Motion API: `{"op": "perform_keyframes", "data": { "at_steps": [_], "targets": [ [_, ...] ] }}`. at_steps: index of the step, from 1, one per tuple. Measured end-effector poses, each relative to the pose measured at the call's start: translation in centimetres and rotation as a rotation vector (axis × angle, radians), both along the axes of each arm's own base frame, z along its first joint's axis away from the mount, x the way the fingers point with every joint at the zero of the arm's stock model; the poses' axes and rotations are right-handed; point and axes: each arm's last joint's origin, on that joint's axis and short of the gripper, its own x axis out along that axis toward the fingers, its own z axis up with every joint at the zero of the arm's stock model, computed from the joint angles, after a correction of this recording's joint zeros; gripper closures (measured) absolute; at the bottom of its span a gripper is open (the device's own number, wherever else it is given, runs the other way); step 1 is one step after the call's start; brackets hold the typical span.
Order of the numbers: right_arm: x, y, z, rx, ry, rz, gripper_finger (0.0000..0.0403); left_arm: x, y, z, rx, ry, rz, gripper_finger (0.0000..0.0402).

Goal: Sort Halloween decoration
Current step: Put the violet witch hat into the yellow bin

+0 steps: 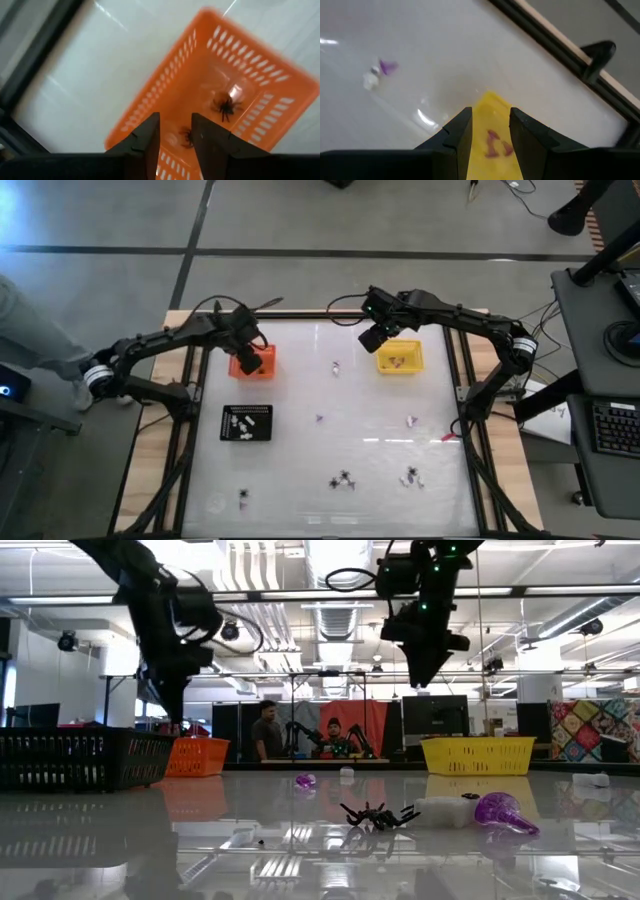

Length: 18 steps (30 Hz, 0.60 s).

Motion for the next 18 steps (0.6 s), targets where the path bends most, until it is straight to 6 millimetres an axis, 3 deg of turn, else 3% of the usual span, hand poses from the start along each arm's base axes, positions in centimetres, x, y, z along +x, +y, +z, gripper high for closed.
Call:
{"op": "perform_keyframes", "data": {
  "at_steps": [10, 18],
  "targets": [
    [1.9, -0.5, -0.1, 0.090, -0.224, 0.019, 0.0282, 0.9, 0.7, 4.6, 0.068, -0.065, -0.032, 0.0308],
    [3.7, -0.8, -3.4, 0.149, -0.137, 0.051, 0.0282, 0.4, 0.2, 5.8, 0.049, -0.063, -0.018, 0.0308]
  ]
}}
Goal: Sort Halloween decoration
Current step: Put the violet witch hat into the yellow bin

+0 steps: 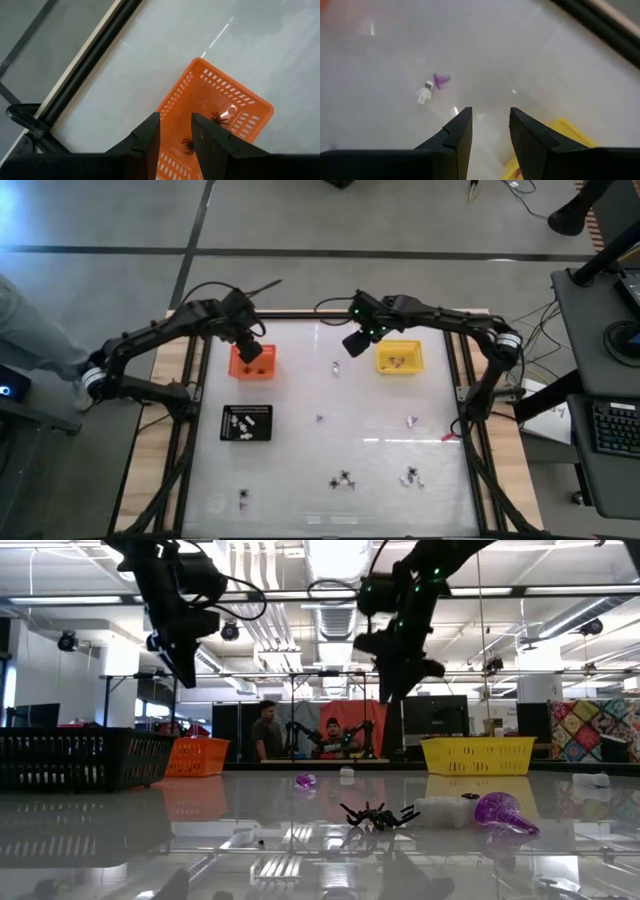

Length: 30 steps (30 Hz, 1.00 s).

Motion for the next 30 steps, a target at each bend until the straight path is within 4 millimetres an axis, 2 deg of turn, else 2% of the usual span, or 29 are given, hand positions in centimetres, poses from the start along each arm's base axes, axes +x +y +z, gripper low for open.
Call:
{"op": "perform_keyframes", "data": {
  "at_steps": [6, 11, 18, 30],
  "targets": [
    [2.3, 0.2, -3.8, 0.083, 0.026, 0.146, 0.0282, -0.3, -0.6, 0.6, -0.038, -0.070, -0.022, 0.0309],
    [3.8, 0.5, -5.9, 0.065, 0.035, 0.222, 0.0282, -0.6, -0.9, 1.0, -0.032, -0.084, -0.017, 0.0309],
    [5.1, 0.5, -7.2, 0.022, 0.003, 0.289, 0.0282, -0.7, -0.9, 1.0, -0.035, -0.088, -0.007, 0.0309],
    [6.3, 0.2, -9.4, 0.035, -0.028, 0.288, 0.0282, -0.7, -1.0, 0.9, -0.060, -0.097, -0.002, 0.0309]
  ]
}}
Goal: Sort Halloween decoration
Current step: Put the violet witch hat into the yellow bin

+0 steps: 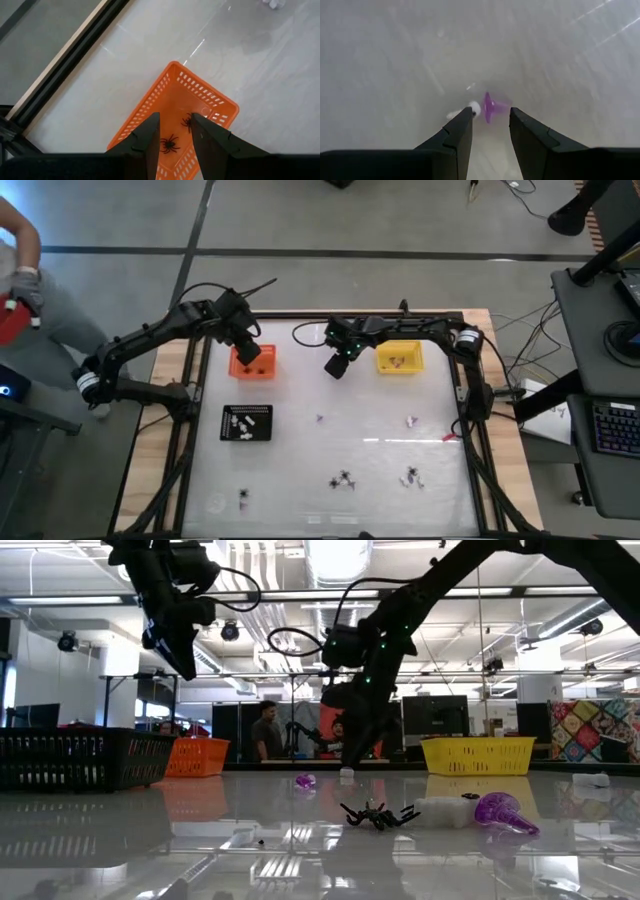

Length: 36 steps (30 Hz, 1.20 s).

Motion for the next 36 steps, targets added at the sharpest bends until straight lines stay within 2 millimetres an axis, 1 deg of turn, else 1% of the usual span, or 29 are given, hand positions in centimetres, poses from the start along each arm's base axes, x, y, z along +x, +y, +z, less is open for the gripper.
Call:
{"op": "perform_keyframes", "data": {
  "at_steps": [6, 14, 17, 25, 36],
  "targets": [
    [0.3, -0.2, -0.3, -0.015, -0.015, -0.002, 0.0282, 0.0, 0.0, 0.0, -0.004, 0.006, 0.000, 0.0309],
    [0.7, -0.3, -1.5, 0.009, -0.017, -0.038, 0.0287, 0.0, 0.0, 0.0, -0.002, 0.008, -0.004, 0.0309],
    [0.7, -0.4, -1.6, 0.009, -0.015, -0.045, 0.0299, 0.0, 0.0, 0.0, 0.000, 0.009, -0.007, 0.0309],
    [0.2, -0.5, -1.8, 0.039, 0.023, -0.105, 0.0348, -0.1, -0.1, -0.1, -0.002, 0.018, -0.013, 0.0309],
    [0.0, -0.4, -1.9, 0.053, 0.054, -0.106, 0.0379, -0.2, -0.2, -0.2, -0.010, 0.035, -0.020, 0.0309]
  ]
}}
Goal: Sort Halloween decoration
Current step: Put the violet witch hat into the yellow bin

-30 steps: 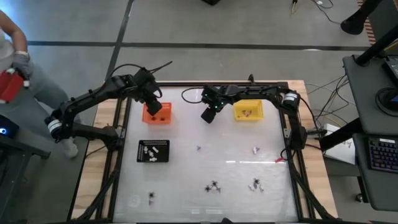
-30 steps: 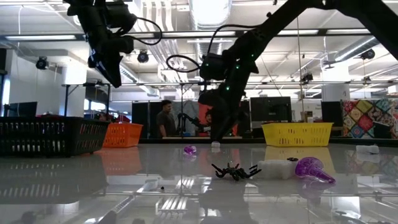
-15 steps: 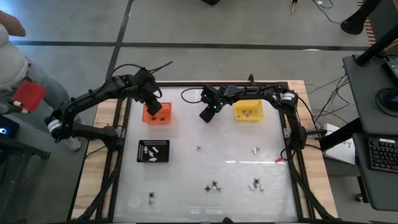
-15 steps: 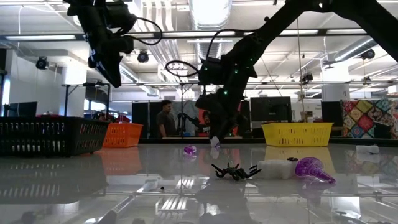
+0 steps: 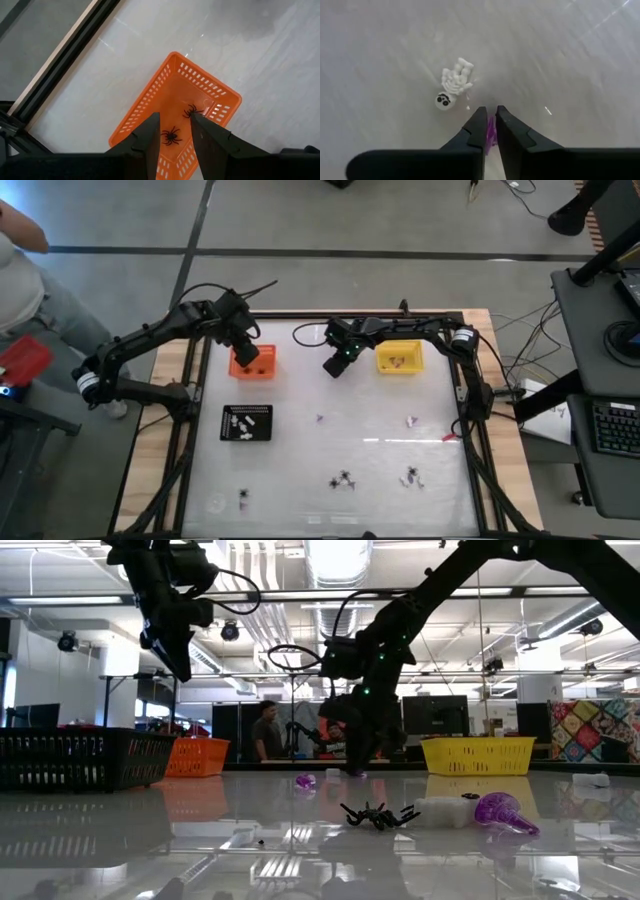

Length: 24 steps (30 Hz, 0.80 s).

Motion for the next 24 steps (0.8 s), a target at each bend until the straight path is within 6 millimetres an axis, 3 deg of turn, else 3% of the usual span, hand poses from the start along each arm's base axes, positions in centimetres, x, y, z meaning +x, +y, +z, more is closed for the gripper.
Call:
{"op": "perform_keyframes", "data": {
  "at_steps": [11, 24],
  "targets": [
    [-0.8, 0.4, 1.3, 0.016, 0.028, 0.002, 0.0394, -0.2, -0.1, -0.1, -0.013, 0.017, 0.000, 0.0308],
    [-2.8, 1.3, 7.8, -0.044, -0.068, -0.010, 0.0394, -0.2, -0.1, -0.1, -0.017, 0.022, 0.000, 0.0309]
  ]
}}
